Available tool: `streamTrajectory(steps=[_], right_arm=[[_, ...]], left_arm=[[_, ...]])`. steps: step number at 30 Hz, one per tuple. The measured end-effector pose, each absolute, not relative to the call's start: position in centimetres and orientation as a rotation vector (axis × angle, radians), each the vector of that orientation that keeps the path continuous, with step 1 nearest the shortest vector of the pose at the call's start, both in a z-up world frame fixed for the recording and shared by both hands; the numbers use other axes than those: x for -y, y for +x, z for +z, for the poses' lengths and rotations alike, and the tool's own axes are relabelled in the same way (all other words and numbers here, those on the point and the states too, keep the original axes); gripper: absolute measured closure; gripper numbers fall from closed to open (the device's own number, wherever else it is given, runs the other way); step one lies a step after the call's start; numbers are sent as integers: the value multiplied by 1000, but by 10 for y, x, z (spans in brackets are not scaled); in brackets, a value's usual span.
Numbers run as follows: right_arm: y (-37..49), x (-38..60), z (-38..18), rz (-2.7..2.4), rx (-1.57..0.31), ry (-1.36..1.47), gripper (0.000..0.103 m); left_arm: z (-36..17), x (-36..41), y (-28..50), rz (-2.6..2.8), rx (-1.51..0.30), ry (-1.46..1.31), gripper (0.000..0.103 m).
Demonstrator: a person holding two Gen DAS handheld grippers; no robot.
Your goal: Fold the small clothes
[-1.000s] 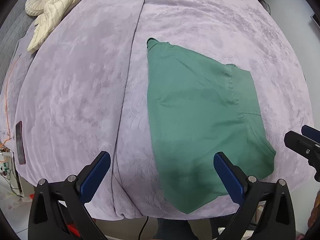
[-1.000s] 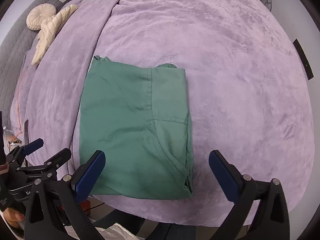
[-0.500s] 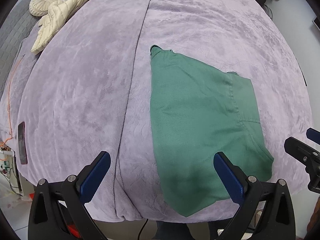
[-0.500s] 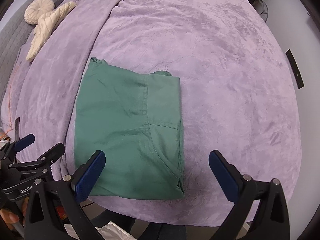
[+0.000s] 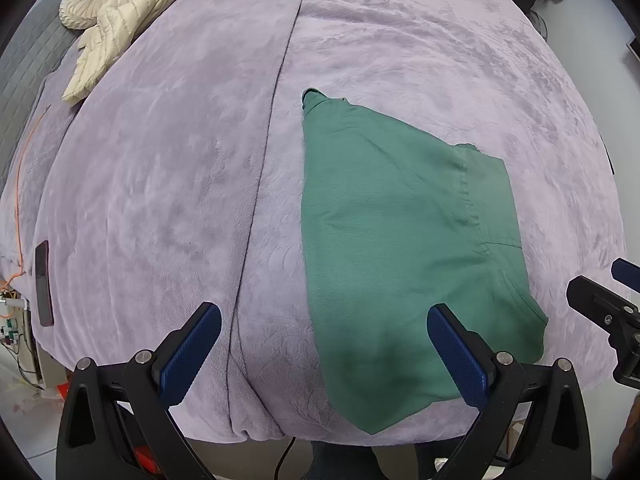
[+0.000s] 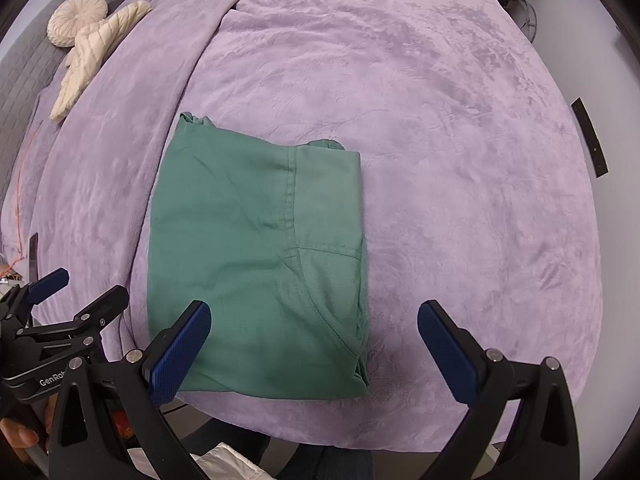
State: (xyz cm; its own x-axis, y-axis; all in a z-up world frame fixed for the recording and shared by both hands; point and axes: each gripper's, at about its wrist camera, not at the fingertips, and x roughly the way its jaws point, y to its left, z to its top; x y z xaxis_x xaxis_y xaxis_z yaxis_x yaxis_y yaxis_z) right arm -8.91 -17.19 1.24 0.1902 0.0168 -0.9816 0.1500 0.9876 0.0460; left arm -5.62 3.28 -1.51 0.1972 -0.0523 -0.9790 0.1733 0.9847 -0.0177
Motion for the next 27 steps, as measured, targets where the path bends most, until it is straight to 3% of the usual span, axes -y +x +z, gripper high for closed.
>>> streamTrajectory(steps=[27], right_arm=[[-87,173,11,-89,-1387,142,0]], left_arm=[[-15,-30,-56,-147,-1365,100,0]])
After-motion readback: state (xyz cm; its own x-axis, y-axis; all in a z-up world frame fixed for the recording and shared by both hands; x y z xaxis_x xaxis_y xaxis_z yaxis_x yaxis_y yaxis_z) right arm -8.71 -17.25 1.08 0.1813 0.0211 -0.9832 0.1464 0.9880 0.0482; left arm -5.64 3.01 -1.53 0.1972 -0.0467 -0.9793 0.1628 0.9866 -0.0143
